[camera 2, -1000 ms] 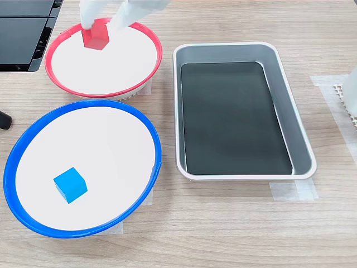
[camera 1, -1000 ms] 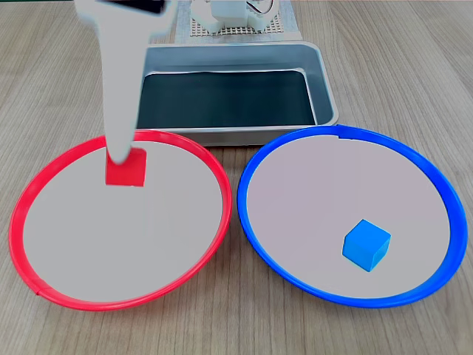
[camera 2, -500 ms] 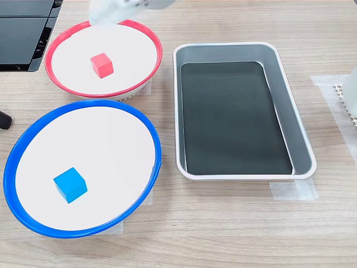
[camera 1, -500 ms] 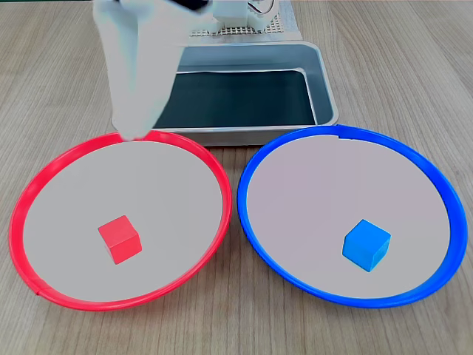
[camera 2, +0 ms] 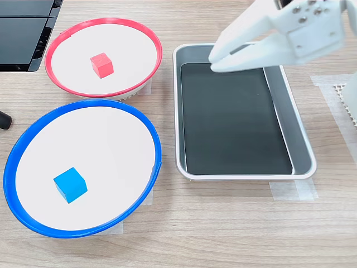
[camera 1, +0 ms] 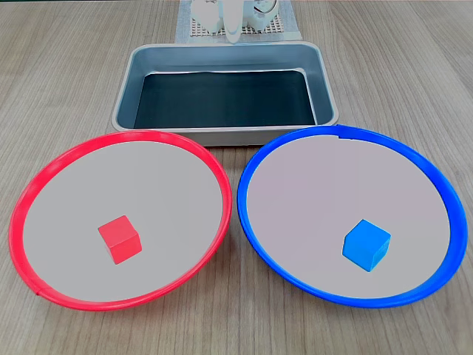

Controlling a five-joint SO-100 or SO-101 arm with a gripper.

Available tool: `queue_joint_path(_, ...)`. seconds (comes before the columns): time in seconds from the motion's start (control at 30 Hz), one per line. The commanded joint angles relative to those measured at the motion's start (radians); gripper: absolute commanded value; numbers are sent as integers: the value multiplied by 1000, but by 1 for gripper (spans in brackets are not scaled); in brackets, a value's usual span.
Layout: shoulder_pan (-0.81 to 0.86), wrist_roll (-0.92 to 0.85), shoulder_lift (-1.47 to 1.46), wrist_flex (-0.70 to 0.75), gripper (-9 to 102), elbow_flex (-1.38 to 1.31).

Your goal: Move two blocks tray to matching dishes

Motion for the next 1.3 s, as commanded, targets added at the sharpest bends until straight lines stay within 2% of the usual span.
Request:
queue_joint_path(0.0,14,14,130,86,0,72)
queue_joint_path(0.17,61,12,256,112,0,218)
queue_joint_path(0.37,60,31,367,255,0,218)
queue_joint_path(1.27,57,26,367,255,0,218)
